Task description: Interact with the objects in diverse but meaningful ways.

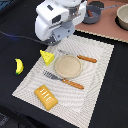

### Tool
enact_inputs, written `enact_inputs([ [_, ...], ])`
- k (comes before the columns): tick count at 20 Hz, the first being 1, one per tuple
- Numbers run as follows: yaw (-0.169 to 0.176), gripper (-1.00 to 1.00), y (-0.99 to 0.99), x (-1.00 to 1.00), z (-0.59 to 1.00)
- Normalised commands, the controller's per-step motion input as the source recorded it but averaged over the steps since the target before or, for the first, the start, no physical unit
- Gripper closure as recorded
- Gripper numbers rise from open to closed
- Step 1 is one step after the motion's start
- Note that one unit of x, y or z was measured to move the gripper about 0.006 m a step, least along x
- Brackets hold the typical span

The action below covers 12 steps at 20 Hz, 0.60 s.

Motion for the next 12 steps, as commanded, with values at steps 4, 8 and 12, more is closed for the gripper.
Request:
enact_inputs([
  [4,0.077,-1.0,-0.16,-1.0,-0.55],
  [8,0.046,-1.0,-0.21,-0.81,-0.36],
  [12,-0.013,-1.0,-0.21,-0.35,-0.04],
])
